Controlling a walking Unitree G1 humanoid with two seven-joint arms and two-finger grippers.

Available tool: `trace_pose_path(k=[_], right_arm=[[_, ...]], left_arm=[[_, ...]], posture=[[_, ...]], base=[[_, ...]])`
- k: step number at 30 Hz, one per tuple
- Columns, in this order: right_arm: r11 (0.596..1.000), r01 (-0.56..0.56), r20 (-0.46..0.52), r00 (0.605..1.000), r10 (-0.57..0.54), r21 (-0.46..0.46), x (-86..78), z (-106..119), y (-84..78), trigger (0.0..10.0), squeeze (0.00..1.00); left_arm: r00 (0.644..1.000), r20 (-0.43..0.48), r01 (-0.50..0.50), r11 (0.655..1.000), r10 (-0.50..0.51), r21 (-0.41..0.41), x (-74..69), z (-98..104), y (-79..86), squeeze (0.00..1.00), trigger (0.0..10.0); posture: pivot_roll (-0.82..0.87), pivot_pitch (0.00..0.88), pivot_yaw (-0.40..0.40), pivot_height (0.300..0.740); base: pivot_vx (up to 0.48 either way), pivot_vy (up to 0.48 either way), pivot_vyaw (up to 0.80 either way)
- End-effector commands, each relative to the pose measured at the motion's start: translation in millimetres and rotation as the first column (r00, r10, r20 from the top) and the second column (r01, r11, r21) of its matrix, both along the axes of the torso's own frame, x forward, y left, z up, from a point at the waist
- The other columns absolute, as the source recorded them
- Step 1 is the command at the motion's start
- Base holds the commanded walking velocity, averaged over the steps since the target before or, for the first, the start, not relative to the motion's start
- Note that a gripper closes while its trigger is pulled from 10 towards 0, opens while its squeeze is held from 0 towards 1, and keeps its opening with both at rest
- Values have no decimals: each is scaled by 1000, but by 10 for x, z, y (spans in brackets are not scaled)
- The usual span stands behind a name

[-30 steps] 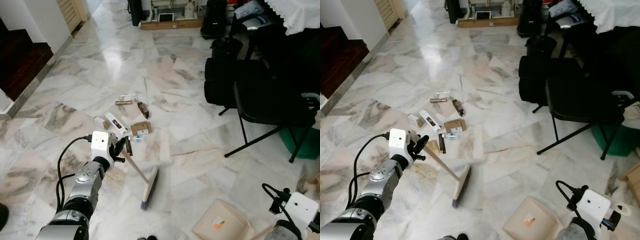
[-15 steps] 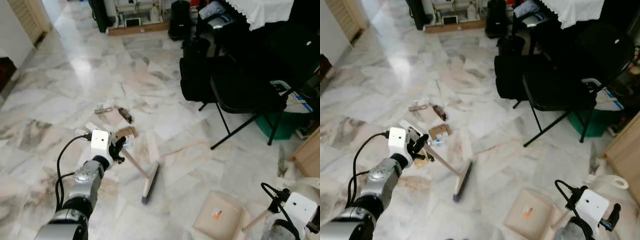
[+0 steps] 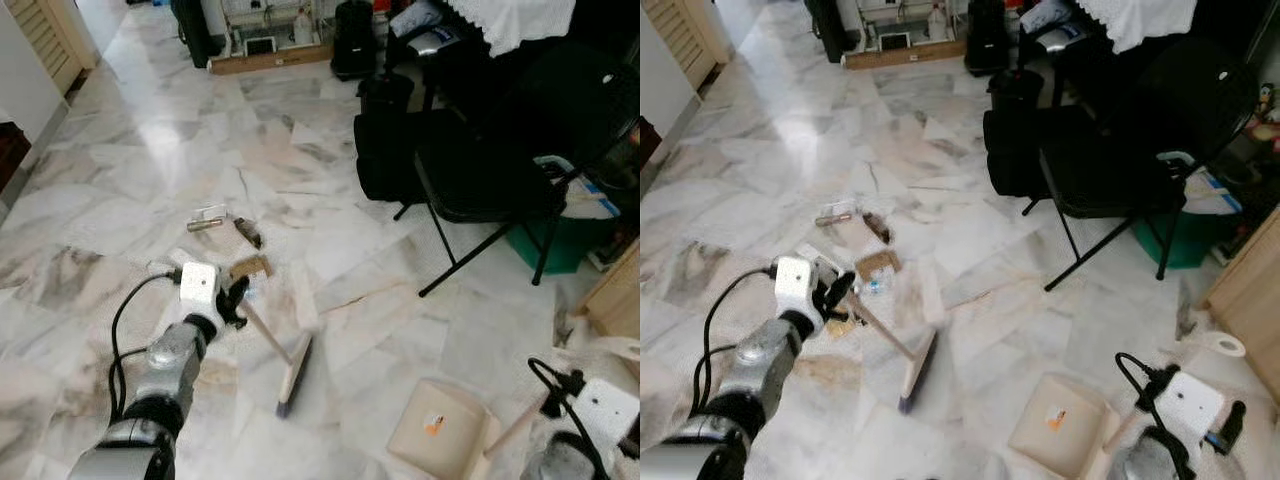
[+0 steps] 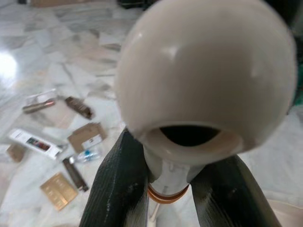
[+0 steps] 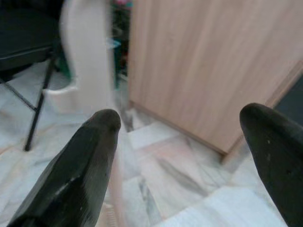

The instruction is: Sweep floor

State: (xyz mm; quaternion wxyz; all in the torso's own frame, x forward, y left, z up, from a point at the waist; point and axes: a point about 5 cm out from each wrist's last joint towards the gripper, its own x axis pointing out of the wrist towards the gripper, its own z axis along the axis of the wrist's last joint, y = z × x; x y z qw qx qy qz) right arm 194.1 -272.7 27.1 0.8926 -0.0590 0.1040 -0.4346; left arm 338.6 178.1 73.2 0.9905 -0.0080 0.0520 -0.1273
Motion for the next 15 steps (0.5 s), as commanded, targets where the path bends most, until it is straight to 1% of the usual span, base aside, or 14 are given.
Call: trace_pose_path(k=[1,2,6,14,15], right_arm=[[1000,-5,9,1000,5,1,-9,-5,31,10000,0],[1000,-13,14,1000,13,-12,-4,13,31,10000,0],[1000,-21,14,1000,21,-19,10,21,34,10000,0],[1000,-4,21,1000,4,0,2,15,31,10000,0],[1000,-3,20,1000,3,1,1,14,30,10000,0]], left_arm=[[1000,22,-15,1000,15,0,33,67,63,0,10000],[1000,23,-13,1000,13,2,29,64,57,0,10000],[999,29,-17,1000,17,1,26,67,62,0,10000],[999,40,-16,1000,15,7,25,74,56,0,10000],[999,40,-16,1000,15,7,25,74,57,0,10000]], posture=[[26,95,116,740],[25,96,115,740],[27,99,114,740],[24,102,112,740],[24,102,112,740]], base=[[0,480,0],[0,480,0],[0,427,0],[0,0,0],[0,0,-788]])
